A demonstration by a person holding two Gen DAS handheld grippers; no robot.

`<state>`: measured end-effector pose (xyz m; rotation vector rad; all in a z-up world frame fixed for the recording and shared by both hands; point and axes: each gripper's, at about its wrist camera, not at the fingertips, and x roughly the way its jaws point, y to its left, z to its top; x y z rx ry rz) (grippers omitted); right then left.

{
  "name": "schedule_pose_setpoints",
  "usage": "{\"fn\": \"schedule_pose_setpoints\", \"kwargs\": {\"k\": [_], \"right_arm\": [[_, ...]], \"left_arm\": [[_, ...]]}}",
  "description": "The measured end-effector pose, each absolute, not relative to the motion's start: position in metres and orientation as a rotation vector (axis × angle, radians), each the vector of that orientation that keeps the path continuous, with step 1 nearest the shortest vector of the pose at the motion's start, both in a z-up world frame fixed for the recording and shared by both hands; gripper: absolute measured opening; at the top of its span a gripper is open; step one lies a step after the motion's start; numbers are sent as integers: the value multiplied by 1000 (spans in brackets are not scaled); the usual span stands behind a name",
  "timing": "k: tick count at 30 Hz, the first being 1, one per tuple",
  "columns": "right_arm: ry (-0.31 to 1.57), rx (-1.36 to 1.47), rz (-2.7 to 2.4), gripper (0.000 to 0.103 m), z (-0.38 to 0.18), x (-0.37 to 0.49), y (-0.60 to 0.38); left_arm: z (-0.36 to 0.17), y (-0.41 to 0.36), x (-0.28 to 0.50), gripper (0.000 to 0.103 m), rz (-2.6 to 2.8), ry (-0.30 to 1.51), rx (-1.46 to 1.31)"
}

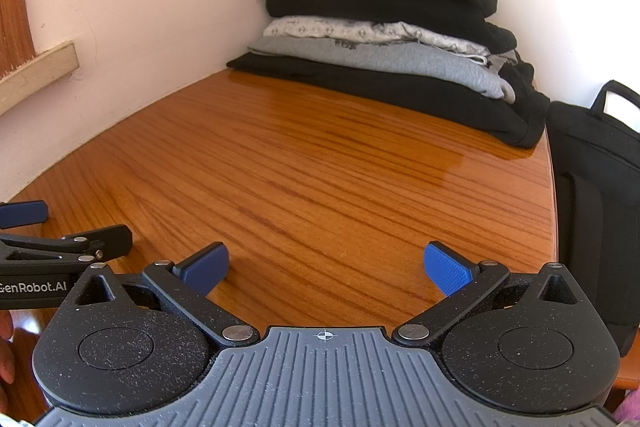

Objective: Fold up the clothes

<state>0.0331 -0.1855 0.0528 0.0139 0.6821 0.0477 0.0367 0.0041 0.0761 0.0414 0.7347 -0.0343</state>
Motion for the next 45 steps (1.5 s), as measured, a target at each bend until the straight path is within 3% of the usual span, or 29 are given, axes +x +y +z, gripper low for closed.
{"fn": "schedule_pose_setpoints", "kwargs": {"k": [45], "right_arm": [[682,15,45,103,51,33,-186]], "left_arm": [[71,2,34,103,-31,731,39]]}}
